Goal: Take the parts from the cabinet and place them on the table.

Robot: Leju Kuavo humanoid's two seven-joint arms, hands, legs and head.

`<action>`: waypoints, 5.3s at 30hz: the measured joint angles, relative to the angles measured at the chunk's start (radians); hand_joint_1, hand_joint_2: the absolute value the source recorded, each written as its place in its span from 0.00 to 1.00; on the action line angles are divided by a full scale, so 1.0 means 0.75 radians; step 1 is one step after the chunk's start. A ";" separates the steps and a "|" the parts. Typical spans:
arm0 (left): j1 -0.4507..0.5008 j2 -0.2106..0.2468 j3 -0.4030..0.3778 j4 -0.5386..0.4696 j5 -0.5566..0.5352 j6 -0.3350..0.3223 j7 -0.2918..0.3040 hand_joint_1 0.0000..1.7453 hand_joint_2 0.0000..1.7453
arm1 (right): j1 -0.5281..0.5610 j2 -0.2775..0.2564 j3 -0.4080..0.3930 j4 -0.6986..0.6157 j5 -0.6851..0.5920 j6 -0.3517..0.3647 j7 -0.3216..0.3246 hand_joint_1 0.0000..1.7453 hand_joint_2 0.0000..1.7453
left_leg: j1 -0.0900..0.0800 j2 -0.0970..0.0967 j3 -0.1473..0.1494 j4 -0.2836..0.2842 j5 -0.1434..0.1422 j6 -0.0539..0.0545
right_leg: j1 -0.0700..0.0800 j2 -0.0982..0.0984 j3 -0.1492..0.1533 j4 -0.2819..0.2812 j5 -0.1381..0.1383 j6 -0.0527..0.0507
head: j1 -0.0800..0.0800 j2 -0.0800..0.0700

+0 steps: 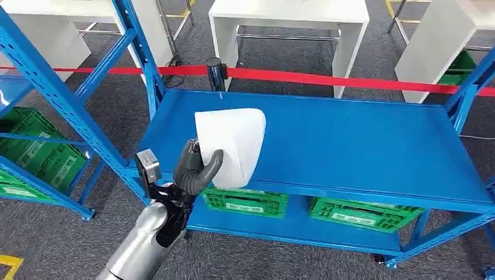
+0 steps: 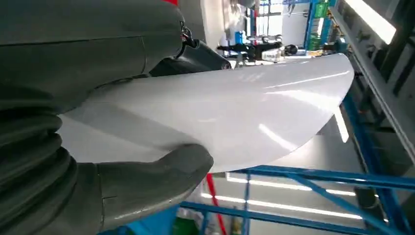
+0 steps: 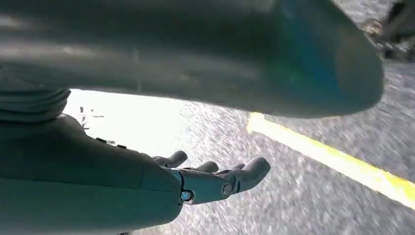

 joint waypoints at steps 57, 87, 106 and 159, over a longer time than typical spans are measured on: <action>0.161 0.007 0.091 -0.240 -0.211 -0.346 0.058 1.00 1.00 | -0.023 -0.049 0.048 -0.010 0.020 -0.062 -0.004 0.00 0.00 | -0.010 0.006 -0.038 -0.108 -0.029 0.023 | 0.021 -0.012 0.073 -0.038 -0.027 -0.012 | 0.008 0.000; 0.164 -0.124 0.025 -0.336 -0.404 0.212 0.017 1.00 1.00 | -0.083 -0.076 0.048 -0.014 0.046 -0.047 -0.024 0.00 0.00 | -0.018 0.007 -0.038 -0.170 0.017 0.035 | 0.027 -0.013 0.100 -0.057 -0.042 -0.013 | 0.011 0.000; 0.197 -0.095 0.021 -0.378 -0.435 0.208 0.048 1.00 1.00 | -0.042 -0.020 0.047 -0.013 0.059 -0.075 -0.023 0.00 0.00 | -0.011 0.020 0.112 -0.366 0.143 0.102 | 0.013 -0.007 -0.127 0.375 -0.154 0.081 | 0.008 0.000; 0.230 -0.047 -0.002 -0.364 -0.557 0.235 0.067 1.00 1.00 | -0.048 -0.011 0.078 -0.014 0.111 -0.094 0.040 0.00 0.00 | -0.046 0.086 0.171 -0.350 0.074 0.083 | 0.019 -0.133 0.103 -0.033 -0.064 0.025 | -0.018 0.000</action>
